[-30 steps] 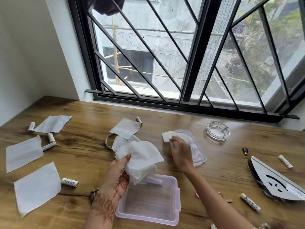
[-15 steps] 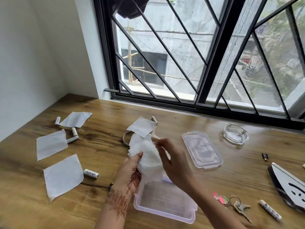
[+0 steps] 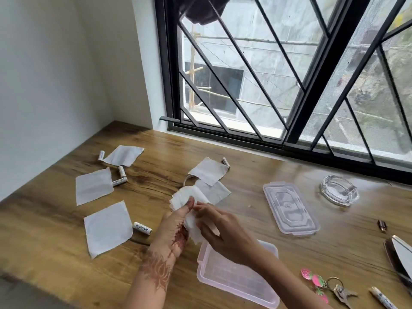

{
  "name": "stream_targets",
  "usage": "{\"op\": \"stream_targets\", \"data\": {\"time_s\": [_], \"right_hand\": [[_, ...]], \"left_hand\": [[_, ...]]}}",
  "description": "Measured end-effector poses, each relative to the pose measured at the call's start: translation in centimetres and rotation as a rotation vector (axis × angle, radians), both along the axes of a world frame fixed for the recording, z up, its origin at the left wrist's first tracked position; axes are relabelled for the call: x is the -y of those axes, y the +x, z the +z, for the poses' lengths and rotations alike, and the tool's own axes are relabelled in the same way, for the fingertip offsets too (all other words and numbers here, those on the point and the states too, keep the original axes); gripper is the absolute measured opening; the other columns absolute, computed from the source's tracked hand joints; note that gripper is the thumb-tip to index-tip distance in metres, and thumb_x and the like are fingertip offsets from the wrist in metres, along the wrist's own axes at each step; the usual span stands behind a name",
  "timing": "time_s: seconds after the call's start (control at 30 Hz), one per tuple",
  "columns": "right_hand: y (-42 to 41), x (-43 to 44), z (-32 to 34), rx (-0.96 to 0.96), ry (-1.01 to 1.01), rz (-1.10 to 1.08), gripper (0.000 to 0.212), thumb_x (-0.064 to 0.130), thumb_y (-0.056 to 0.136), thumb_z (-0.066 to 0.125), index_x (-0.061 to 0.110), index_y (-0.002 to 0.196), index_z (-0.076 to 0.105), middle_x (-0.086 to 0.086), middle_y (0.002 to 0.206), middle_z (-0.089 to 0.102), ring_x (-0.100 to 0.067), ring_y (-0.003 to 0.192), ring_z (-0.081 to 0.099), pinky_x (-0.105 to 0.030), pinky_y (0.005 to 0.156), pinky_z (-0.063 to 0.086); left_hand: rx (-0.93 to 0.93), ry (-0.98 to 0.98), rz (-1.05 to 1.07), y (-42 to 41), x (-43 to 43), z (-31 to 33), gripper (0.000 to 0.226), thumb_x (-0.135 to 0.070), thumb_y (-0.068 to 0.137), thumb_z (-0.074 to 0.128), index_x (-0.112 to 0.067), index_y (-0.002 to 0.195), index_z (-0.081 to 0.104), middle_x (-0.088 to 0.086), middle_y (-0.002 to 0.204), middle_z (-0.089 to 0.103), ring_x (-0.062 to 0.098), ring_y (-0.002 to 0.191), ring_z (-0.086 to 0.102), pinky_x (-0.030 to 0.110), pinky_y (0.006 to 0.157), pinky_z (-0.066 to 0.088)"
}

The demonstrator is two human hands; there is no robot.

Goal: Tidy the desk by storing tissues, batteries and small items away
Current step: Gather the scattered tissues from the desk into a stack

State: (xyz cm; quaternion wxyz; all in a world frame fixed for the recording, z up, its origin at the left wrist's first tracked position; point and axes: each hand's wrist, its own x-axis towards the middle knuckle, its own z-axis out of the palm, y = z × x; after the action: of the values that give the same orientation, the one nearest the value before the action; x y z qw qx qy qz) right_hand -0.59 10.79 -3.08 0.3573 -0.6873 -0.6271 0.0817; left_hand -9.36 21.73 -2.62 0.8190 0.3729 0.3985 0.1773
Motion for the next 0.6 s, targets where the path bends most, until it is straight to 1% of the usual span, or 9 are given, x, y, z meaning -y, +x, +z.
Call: {"op": "stream_targets", "data": {"time_s": [0.07, 0.13, 0.2, 0.3, 0.4, 0.43, 0.5, 0.53, 0.6], "right_hand": [[0.7, -0.7, 0.6, -0.179, 0.020, -0.070, 0.018, 0.025, 0.093, 0.050, 0.014, 0.106, 0.058, 0.002, 0.124, 0.060, -0.004, 0.113, 0.055, -0.016, 0.089, 0.047], [2.5, -2.1, 0.6, -0.268, 0.142, -0.254, 0.014, 0.019, 0.091, 0.055, 0.011, 0.099, 0.063, 0.003, 0.110, 0.065, -0.003, 0.101, 0.060, -0.014, 0.082, 0.048], [5.1, -3.9, 0.2, -0.346, 0.152, -0.468, 0.015, 0.017, 0.090, 0.058, 0.006, 0.098, 0.065, -0.002, 0.101, 0.068, -0.011, 0.090, 0.062, -0.024, 0.078, 0.051], [9.4, -6.7, -1.3, -0.444, 0.003, -0.724, 0.023, 0.021, 0.090, 0.057, 0.001, 0.099, 0.064, -0.011, 0.094, 0.067, -0.017, 0.081, 0.059, -0.029, 0.072, 0.046], [12.7, -9.2, -4.2, -0.496, -0.173, -0.874, 0.031, 0.032, 0.087, 0.060, 0.002, 0.088, 0.066, -0.011, 0.084, 0.065, -0.026, 0.081, 0.059, -0.033, 0.069, 0.042], [13.3, -9.9, -5.1, -0.493, -0.207, -0.918, 0.034, 0.037, 0.084, 0.062, 0.003, 0.083, 0.066, -0.012, 0.081, 0.065, -0.028, 0.083, 0.059, -0.034, 0.069, 0.042], [13.8, -10.9, -6.2, -0.472, -0.223, -1.007, 0.038, 0.042, 0.079, 0.066, 0.005, 0.085, 0.068, -0.013, 0.090, 0.066, -0.033, 0.095, 0.058, -0.037, 0.079, 0.043], [13.8, -11.4, -6.3, -0.463, -0.217, -1.046, 0.038, 0.042, 0.078, 0.067, 0.005, 0.088, 0.067, -0.013, 0.097, 0.065, -0.033, 0.102, 0.054, -0.038, 0.086, 0.042], [13.6, -11.9, -6.2, -0.461, -0.227, -1.107, 0.038, 0.040, 0.078, 0.068, 0.006, 0.095, 0.064, -0.013, 0.108, 0.060, -0.033, 0.109, 0.048, -0.040, 0.095, 0.037]], "left_hand": [[-0.023, 0.000, 0.055, -0.2, -0.3, 0.3, 0.011, -0.017, 0.083, 0.063, -0.009, 0.091, 0.063, 0.014, 0.079, 0.071, 0.027, 0.071, 0.067, 0.039, 0.067, 0.056], [-0.031, -0.011, 0.114, -0.3, -0.6, 0.6, 0.006, -0.013, 0.086, 0.060, -0.013, 0.092, 0.060, 0.012, 0.085, 0.067, 0.027, 0.076, 0.063, 0.036, 0.066, 0.052], [-0.038, -0.008, 0.148, -0.4, -0.8, 0.7, 0.004, -0.014, 0.087, 0.059, -0.015, 0.091, 0.058, 0.010, 0.087, 0.064, 0.025, 0.079, 0.060, 0.035, 0.065, 0.049], [-0.071, 0.008, 0.194, -0.5, -1.1, 0.6, 0.009, -0.017, 0.087, 0.059, -0.014, 0.083, 0.052, 0.007, 0.084, 0.060, 0.022, 0.076, 0.057, 0.032, 0.064, 0.047], [-0.102, 0.015, 0.237, -0.7, -1.5, 0.5, 0.011, -0.019, 0.086, 0.061, -0.014, 0.090, 0.053, 0.006, 0.086, 0.060, 0.022, 0.079, 0.057, 0.032, 0.063, 0.046], [-0.103, -0.001, 0.255, -0.8, -1.7, 0.3, 0.018, -0.020, 0.085, 0.063, -0.013, 0.098, 0.054, 0.008, 0.091, 0.062, 0.024, 0.084, 0.059, 0.034, 0.067, 0.048], [-0.130, -0.021, 0.283, -1.0, -2.0, -0.2, 0.034, -0.021, 0.082, 0.065, -0.014, 0.112, 0.052, 0.010, 0.104, 0.063, 0.029, 0.099, 0.059, 0.038, 0.079, 0.048], [-0.144, -0.032, 0.296, -1.2, -2.2, -0.4, 0.037, -0.021, 0.082, 0.066, -0.014, 0.115, 0.051, 0.011, 0.108, 0.062, 0.030, 0.103, 0.058, 0.039, 0.082, 0.048], [-0.169, -0.042, 0.324, -1.4, -2.4, -0.7, 0.038, -0.021, 0.082, 0.067, -0.013, 0.115, 0.050, 0.012, 0.109, 0.061, 0.031, 0.104, 0.057, 0.039, 0.080, 0.049]]}}
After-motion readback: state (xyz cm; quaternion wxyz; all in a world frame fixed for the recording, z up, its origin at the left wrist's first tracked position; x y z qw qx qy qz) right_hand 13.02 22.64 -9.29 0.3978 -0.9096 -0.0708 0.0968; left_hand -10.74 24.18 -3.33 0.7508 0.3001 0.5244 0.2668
